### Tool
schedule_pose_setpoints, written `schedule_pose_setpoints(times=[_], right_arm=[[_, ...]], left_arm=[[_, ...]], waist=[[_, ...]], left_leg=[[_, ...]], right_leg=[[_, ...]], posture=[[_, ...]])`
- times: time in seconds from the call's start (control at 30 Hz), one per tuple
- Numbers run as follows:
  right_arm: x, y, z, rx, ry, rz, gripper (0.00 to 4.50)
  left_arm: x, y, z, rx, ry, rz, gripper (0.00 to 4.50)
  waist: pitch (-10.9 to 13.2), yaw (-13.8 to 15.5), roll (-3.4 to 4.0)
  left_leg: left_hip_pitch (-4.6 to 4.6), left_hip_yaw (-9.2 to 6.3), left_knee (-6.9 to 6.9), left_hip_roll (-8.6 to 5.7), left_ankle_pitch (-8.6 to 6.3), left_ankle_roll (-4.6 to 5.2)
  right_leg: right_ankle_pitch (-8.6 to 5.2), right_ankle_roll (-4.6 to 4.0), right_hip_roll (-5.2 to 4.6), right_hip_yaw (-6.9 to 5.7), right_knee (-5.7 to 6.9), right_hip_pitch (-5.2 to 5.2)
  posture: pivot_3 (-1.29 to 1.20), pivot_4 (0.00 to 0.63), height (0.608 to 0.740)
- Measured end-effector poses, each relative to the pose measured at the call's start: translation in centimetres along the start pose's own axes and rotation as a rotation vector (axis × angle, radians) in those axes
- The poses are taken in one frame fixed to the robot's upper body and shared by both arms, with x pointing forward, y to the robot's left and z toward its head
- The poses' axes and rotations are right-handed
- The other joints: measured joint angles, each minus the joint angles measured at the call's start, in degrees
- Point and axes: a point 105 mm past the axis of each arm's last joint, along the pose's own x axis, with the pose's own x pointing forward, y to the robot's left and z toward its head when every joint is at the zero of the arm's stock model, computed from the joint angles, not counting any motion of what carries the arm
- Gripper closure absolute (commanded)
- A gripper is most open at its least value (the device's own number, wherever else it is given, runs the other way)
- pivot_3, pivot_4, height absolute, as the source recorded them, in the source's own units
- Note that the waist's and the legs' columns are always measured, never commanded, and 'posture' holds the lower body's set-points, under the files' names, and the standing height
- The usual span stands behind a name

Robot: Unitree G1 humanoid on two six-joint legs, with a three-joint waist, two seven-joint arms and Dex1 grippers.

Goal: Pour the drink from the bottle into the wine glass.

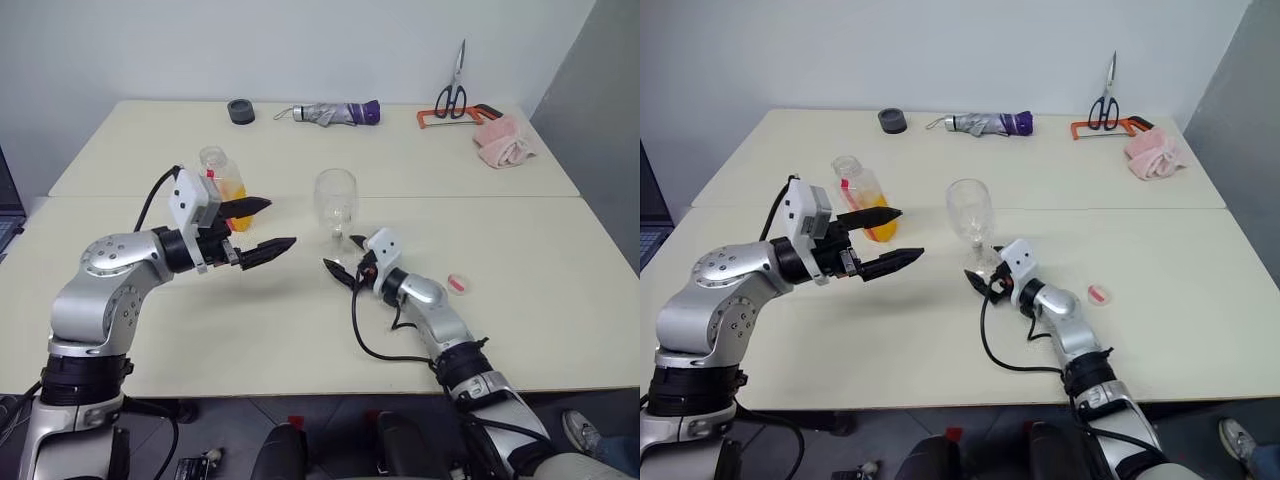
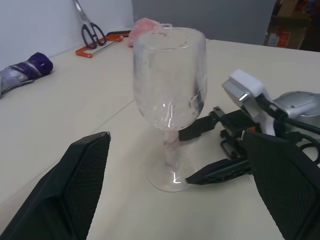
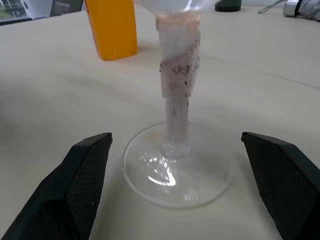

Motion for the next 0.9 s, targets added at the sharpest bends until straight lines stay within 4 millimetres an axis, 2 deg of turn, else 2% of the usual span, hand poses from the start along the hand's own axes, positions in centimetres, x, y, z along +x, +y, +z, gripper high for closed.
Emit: schedule_pose_setpoints(times=[0.4, 0.57, 0.7, 0.9], right_arm=[[-2.5, -0.4, 0.0, 0.002, 0.040, -0.023, 0.08], [-4.2, -0.1, -0.5, -0.018, 0.078, -0.008, 0.08], [-5.8, 0.3, -0.8, -0.045, 0.120, 0.016, 0.08], [-7.8, 2.0, 0.7, -0.114, 0.133, 0.105, 0.08]], left_arm=[[-0.3, -0.2, -0.9, -0.024, 0.002, 0.047, 0.00], [-0.5, 0.1, -1.3, -0.023, -0.010, 0.096, 0.00], [-1.0, 0.9, -2.7, -0.048, 0.002, 0.182, 0.00], [-2.3, 2.7, -6.1, -0.088, 0.049, 0.388, 0.00]], waist=[[0.00, 0.25, 0.00], [0.00, 0.36, 0.00], [0.00, 0.44, 0.00], [0.00, 0.54, -0.01]], left_leg=[[-0.01, -0.02, 0.00, -0.01, 0.00, 0.00], [-0.02, -0.01, -0.01, -0.01, 0.00, 0.00], [-0.02, -0.02, -0.02, -0.02, 0.00, 0.00], [-0.04, -0.06, -0.01, -0.01, 0.00, 0.00]], right_leg=[[-0.01, 0.00, 0.01, -0.02, -0.01, 0.00], [-0.01, 0.00, 0.00, -0.02, -0.06, 0.00], [-0.01, 0.00, 0.01, -0.02, -0.07, 0.00], [-0.01, 0.01, 0.00, -0.04, -0.11, 0.01]], posture=[[0.00, 0.150, 0.740], [0.00, 0.150, 0.740], [0.00, 0.150, 0.740], [0.00, 0.150, 0.740]])
